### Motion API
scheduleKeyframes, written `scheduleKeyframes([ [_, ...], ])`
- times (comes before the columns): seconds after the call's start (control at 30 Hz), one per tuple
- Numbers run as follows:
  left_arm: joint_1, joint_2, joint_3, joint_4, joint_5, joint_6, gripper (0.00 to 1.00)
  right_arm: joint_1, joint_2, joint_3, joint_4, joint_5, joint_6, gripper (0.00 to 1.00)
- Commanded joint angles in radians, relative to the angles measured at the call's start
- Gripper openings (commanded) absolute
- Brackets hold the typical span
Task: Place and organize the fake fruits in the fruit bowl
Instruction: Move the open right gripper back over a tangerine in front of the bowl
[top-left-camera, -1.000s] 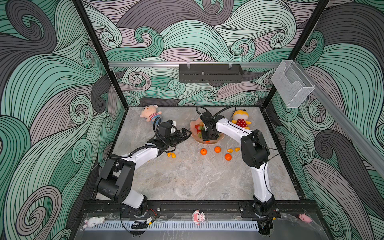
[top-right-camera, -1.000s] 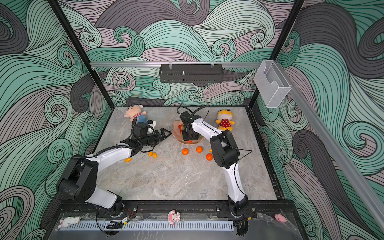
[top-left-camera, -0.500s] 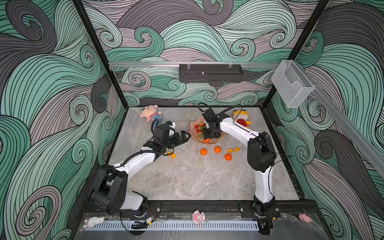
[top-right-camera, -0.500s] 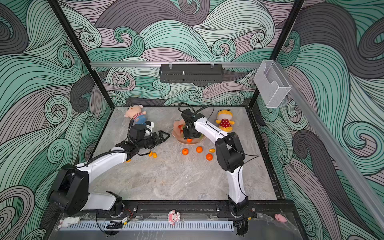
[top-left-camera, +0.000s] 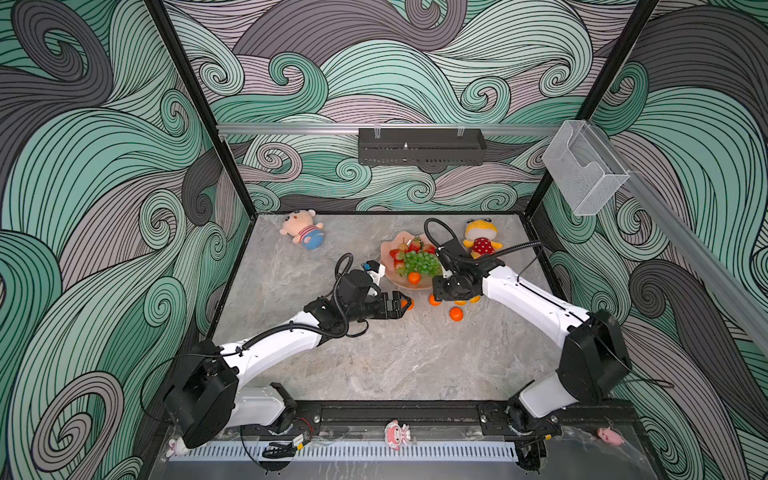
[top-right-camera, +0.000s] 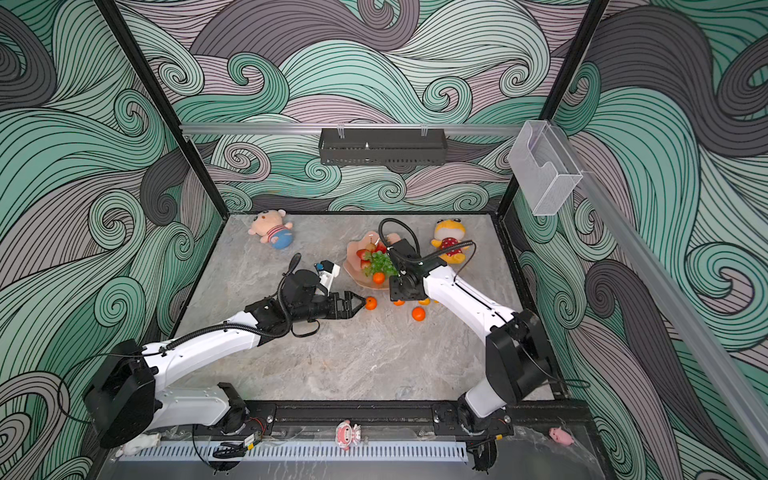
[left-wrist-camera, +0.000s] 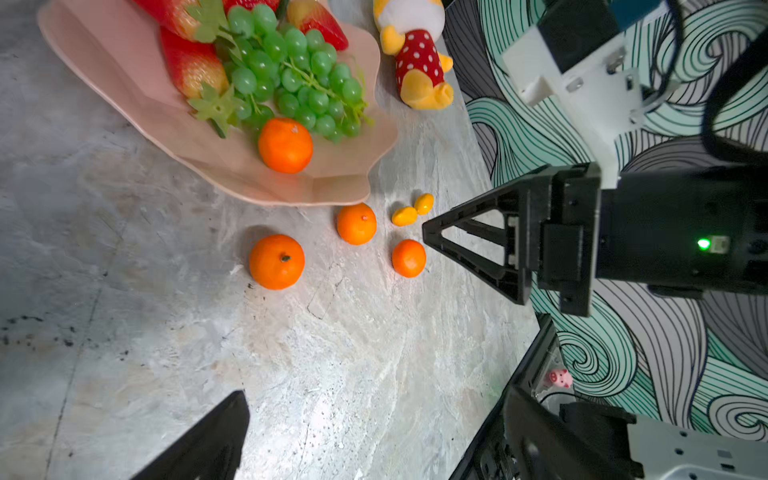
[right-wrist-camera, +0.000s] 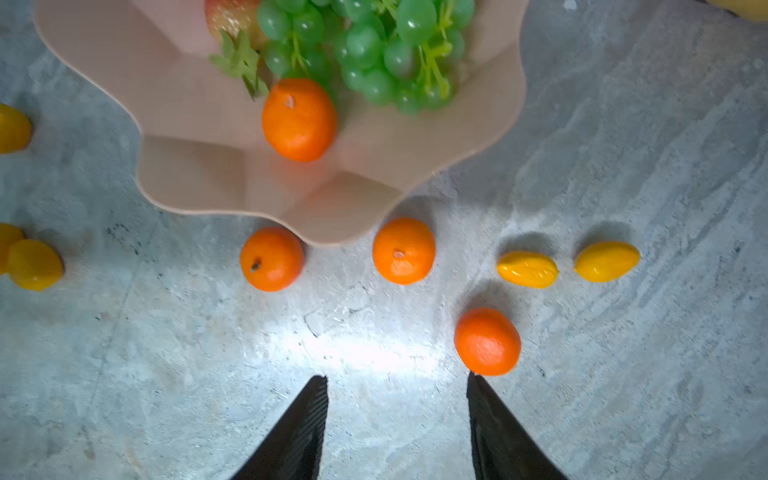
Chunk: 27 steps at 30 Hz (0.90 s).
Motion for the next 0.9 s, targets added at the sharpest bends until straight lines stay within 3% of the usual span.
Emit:
scheduleKeyframes([
  [0.0, -0.051, 0.039, 0.038, 0.008, -0.067, 0.016, 0.99, -0.021, -0.067, -0.065, 0.026, 0.046, 0.035, 0.55],
  [0.27, -0.119, 0.100, 0.112, -0.017, -0.089, 0.053, 0.99, -0.111, -0.095, -0.136, 0.031, -0.008, 0.023, 0.56],
  [0.3, -0.121, 0.104, 0.117, -0.018, -0.091, 0.057, 0.99, -0.116, -0.092, -0.137, 0.030, -0.015, 0.024, 0.60],
  [0.87, -0.131, 0.149, 0.136, -0.022, -0.103, 0.073, 0.99, -0.134, 0.065, -0.110, 0.028, -0.046, 0.020, 0.63],
])
